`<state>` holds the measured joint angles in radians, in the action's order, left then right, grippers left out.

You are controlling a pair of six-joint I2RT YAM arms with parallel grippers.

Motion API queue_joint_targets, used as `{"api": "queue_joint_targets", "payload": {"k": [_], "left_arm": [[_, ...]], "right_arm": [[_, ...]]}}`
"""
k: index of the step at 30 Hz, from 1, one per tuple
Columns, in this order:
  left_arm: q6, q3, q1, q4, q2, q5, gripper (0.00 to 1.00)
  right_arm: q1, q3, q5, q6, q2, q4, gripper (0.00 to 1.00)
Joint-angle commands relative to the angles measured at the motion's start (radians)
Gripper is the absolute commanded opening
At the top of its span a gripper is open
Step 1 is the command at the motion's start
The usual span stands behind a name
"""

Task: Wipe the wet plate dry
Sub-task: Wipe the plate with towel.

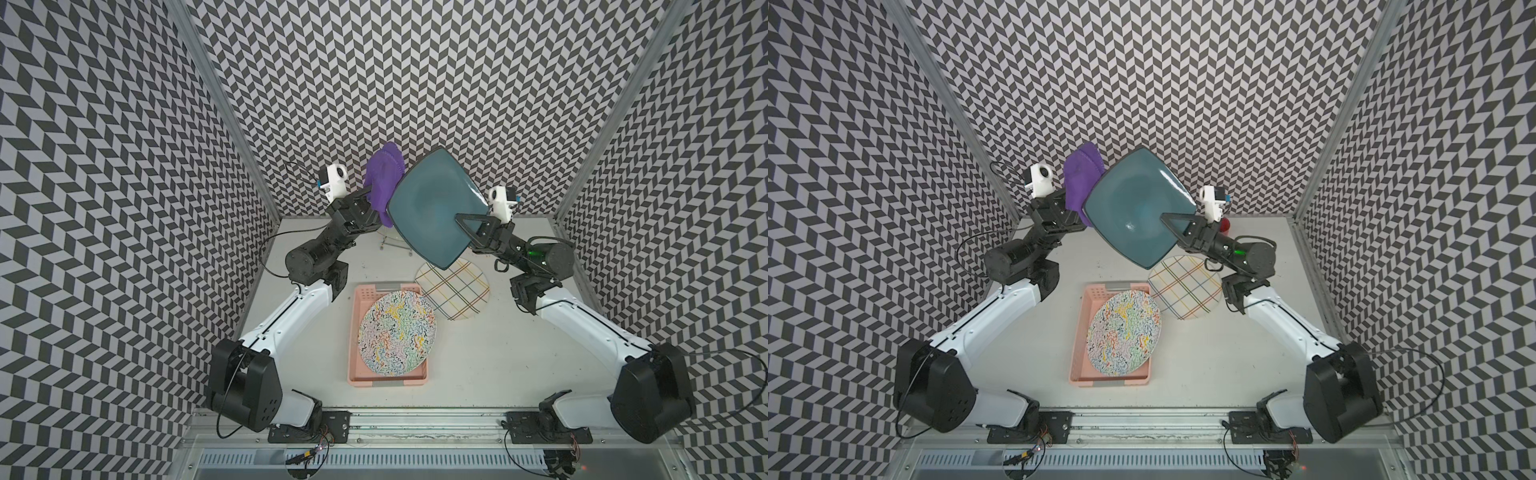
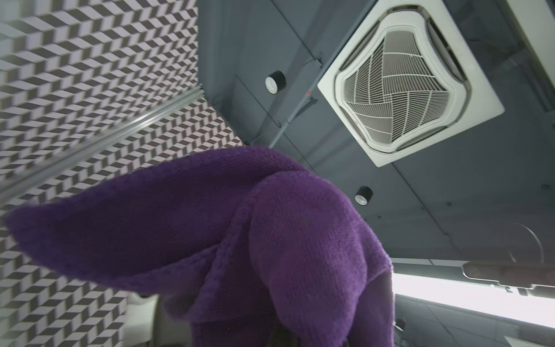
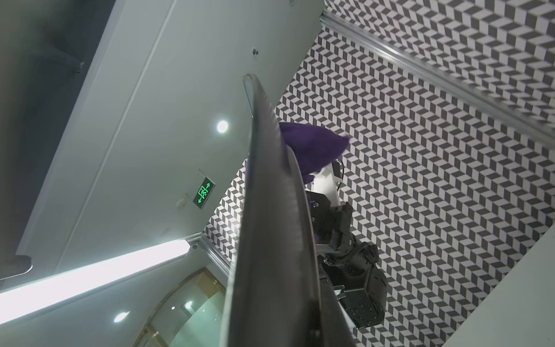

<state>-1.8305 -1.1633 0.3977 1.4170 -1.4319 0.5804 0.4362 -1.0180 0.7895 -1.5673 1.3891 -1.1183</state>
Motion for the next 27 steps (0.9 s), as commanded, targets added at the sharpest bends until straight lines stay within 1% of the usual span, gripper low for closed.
{"api": "queue_joint_targets", "payload": {"k": [1, 3, 6, 8, 10, 11, 13, 15, 17, 19, 21, 23, 25, 27], "left_arm": [[-0.018, -0.033, 0.077, 0.069, -0.023, 0.0, 0.0], [0.004, -0.014, 0.127, 0.046, -0.029, -0.013, 0.0], [-0.024, -0.01, 0.148, 0.079, -0.05, -0.021, 0.0], [-0.062, -0.026, 0.127, 0.114, -0.06, -0.028, 0.0], [-0.109, -0.029, 0.086, 0.144, -0.063, -0.053, 0.0], [-0.122, -0.031, 0.069, 0.158, -0.064, -0.064, 0.0], [-0.107, -0.057, 0.069, 0.134, -0.064, -0.043, 0.0], [-0.04, -0.09, 0.113, 0.063, -0.065, -0.011, 0.0], [0.024, -0.111, 0.178, -0.011, -0.067, 0.011, 0.0], [0.068, -0.117, 0.241, -0.052, -0.075, 0.022, 0.0], [0.103, -0.119, 0.275, -0.093, -0.076, 0.052, 0.0], [0.115, -0.114, 0.26, -0.118, -0.058, 0.071, 0.0], [0.09, -0.109, 0.198, -0.108, -0.035, 0.06, 0.0], [0.036, -0.115, 0.125, -0.073, -0.019, 0.038, 0.0]], "right_arm": [[0.034, -0.093, -0.058, 0.033, 0.02, -0.097, 0.0], [0.036, -0.151, -0.089, 0.04, 0.05, -0.118, 0.0], [0.022, -0.225, -0.105, 0.066, 0.077, -0.08, 0.0], [0.011, -0.235, -0.12, 0.055, 0.082, -0.105, 0.0], [0.014, -0.235, -0.106, 0.059, 0.078, -0.119, 0.0], [0.021, -0.233, -0.093, 0.08, 0.068, -0.095, 0.0], [0.059, -0.219, -0.087, 0.134, 0.042, -0.005, 0.0], [0.096, -0.217, -0.092, 0.183, 0.028, 0.061, 0.0], [0.104, -0.229, -0.111, 0.178, 0.039, 0.063, 0.0], [0.082, -0.261, -0.137, 0.15, 0.062, 0.044, 0.0], [0.044, -0.301, -0.157, 0.126, 0.082, 0.029, 0.0], [0.007, -0.314, -0.17, 0.122, 0.082, 0.036, 0.0], [-0.01, -0.28, -0.17, 0.137, 0.053, 0.053, 0.0], [-0.002, -0.2, -0.173, 0.146, 0.014, 0.061, 0.0]]}}
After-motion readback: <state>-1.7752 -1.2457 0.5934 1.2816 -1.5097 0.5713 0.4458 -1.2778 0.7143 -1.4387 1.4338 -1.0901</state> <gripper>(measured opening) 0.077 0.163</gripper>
